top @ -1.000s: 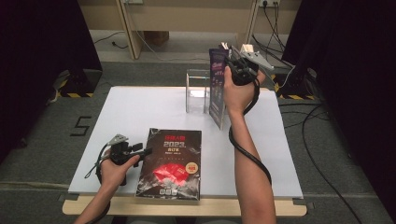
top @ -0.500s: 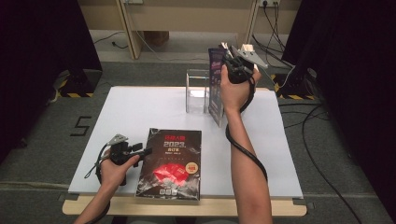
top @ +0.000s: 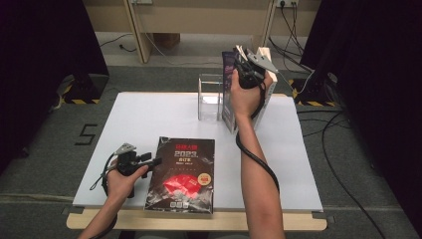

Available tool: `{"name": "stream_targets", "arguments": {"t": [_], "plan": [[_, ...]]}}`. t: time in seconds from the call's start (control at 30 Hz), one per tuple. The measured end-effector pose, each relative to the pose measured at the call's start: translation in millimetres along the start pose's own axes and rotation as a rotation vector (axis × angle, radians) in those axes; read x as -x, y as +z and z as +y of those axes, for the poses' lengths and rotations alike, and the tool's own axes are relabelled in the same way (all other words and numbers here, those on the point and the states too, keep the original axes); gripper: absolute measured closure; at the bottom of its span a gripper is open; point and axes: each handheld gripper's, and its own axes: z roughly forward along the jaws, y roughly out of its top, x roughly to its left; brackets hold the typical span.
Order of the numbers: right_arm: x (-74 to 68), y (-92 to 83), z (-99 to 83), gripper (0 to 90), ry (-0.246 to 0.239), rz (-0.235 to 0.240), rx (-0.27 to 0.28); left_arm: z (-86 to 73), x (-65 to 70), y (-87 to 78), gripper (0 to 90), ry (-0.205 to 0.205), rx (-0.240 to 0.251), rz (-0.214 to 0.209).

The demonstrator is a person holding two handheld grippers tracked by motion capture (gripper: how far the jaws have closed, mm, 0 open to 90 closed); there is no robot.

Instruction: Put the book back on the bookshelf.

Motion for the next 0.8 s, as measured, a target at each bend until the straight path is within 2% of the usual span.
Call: {"name": "stream_targets", "arguments": {"t": [0.23,0.4,0.8], "plan": [[-3.7,-8.7,-6.6,83.1,-0.05,-0.007,0.01,-0.4,0.2,-0.1,40.5,0.001,-0.001,-0.001],[-3.8,-24.0,-12.0,82.9,-0.094,-0.003,0.012,-1.1,0.9,0.7,40.5,0.001,-0.004,-0.002],[-2.2,-64.3,-30.9,82.5,-0.119,0.013,-0.026,-2.3,2.3,1.3,40.5,-0.002,-0.01,-0.004]]}}
